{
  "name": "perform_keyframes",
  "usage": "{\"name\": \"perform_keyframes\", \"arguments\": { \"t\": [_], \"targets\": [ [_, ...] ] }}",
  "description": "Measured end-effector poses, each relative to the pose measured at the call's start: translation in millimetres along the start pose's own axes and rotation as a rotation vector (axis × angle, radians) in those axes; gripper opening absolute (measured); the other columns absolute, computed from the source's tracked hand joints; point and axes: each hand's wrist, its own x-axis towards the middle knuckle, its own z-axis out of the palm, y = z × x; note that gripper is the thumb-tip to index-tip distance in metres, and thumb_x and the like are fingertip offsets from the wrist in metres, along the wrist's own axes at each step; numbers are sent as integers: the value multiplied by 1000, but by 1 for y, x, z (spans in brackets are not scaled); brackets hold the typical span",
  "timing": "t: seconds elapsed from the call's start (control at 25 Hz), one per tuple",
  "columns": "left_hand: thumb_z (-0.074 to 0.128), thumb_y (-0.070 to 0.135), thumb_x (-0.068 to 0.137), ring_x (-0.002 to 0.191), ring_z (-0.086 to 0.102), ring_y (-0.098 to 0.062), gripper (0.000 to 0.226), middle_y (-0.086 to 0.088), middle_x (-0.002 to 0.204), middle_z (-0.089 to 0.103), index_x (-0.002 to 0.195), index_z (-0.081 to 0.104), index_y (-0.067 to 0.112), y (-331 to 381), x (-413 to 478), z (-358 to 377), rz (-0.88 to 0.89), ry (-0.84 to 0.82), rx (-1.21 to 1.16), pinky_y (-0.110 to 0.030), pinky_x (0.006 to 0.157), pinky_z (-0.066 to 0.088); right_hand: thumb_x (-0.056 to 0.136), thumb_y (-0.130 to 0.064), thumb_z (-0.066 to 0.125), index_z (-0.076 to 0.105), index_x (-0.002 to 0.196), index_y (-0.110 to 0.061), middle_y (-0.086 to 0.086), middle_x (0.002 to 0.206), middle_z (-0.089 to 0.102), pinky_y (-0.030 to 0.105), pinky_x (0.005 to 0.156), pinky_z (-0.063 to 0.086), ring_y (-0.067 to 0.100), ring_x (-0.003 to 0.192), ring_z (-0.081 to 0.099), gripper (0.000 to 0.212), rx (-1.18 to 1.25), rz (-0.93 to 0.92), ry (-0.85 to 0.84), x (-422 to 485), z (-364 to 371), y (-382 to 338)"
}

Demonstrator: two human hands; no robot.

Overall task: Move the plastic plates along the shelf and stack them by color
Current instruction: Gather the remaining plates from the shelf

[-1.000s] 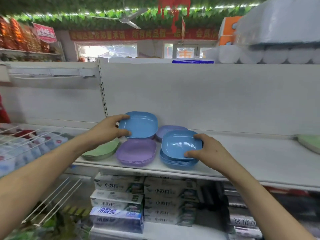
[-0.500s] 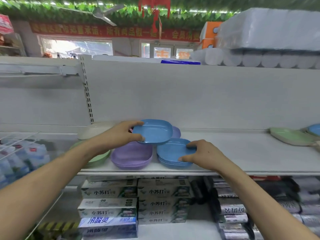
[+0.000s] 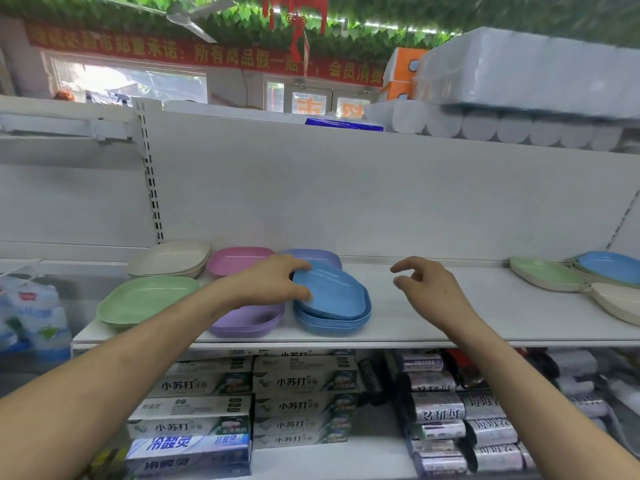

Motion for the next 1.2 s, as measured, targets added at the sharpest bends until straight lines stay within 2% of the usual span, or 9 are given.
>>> {"name": "perform_keyframes", "arguments": {
  "t": [0.16, 0.32, 0.48, 0.56, 0.64, 0.72, 0.84, 1.04, 1.2],
  "targets": [
    [69, 58, 84, 112, 35, -16, 80, 8, 112, 45, 154, 43, 29, 1, 13, 13, 43, -43, 226, -35, 96, 39, 92, -28, 61, 69, 101, -35, -2, 73, 58, 34, 70, 46, 18, 76, 59, 14, -13, 6, 40, -3, -6, 16],
    [67, 62, 85, 113, 37, -21, 71, 8, 108, 48, 147, 51, 33, 4, 16, 12, 54, -58, 346, -39, 100, 41, 93, -29, 61, 70, 102, -34, -2, 74, 57, 33, 68, 45, 18, 75, 59, 13, -10, 19, 52, -3, -4, 28],
    [67, 65, 85, 119, 36, -23, 72, 9, 105, 42, 148, 50, 37, 6, 17, 9, 41, -117, 367, -40, 104, 40, 94, -28, 60, 70, 104, -33, 0, 75, 59, 33, 67, 45, 17, 73, 58, 15, -2, 23, 46, -3, -1, 33],
    [68, 67, 82, 114, 33, -20, 72, 10, 100, 41, 147, 52, 38, 8, 19, 6, 42, -121, 361, -41, 103, 40, 94, -28, 60, 70, 104, -32, 0, 73, 58, 34, 67, 44, 17, 71, 57, 15, 2, 28, 49, -3, -2, 37],
    [67, 66, 83, 117, 36, -21, 69, 11, 101, 42, 144, 54, 37, 15, 24, 1, 61, -104, 354, -40, 104, 40, 94, -28, 60, 70, 103, -33, -1, 72, 57, 33, 65, 44, 16, 70, 57, 14, 5, 36, 60, -3, -7, 45],
    [63, 65, 86, 120, 43, -24, 66, 12, 99, 45, 144, 54, 36, 29, 37, 3, 129, -60, 345, -40, 102, 41, 94, -29, 60, 68, 104, -34, -1, 70, 56, 33, 64, 44, 16, 68, 56, 14, 0, 51, 72, -5, -17, 58],
    [57, 68, 87, 114, 48, -23, 72, 11, 99, 50, 150, 47, 34, 65, 66, 21, 240, 15, 219, -41, 102, 43, 93, -30, 60, 67, 107, -35, -2, 69, 56, 33, 64, 45, 17, 67, 57, 16, -27, 103, 96, -8, -43, 88],
    [57, 62, 94, 102, 54, -15, 74, 8, 103, 58, 158, 33, 33, 158, 117, 77, 384, 43, 51, -36, 97, 45, 92, -32, 62, 66, 114, -36, -5, 85, 60, 35, 77, 48, 16, 81, 60, 22, -68, 188, 175, -4, -115, 153],
    [56, 64, 94, 92, 57, -4, 75, 11, 104, 62, 158, 29, 37, 228, 162, 120, 425, -31, -8, -31, 89, 48, 93, -29, 63, 67, 116, -29, -2, 87, 63, 32, 73, 44, 12, 83, 59, 23, -109, 219, 275, -1, -182, 207]
  ]
}}
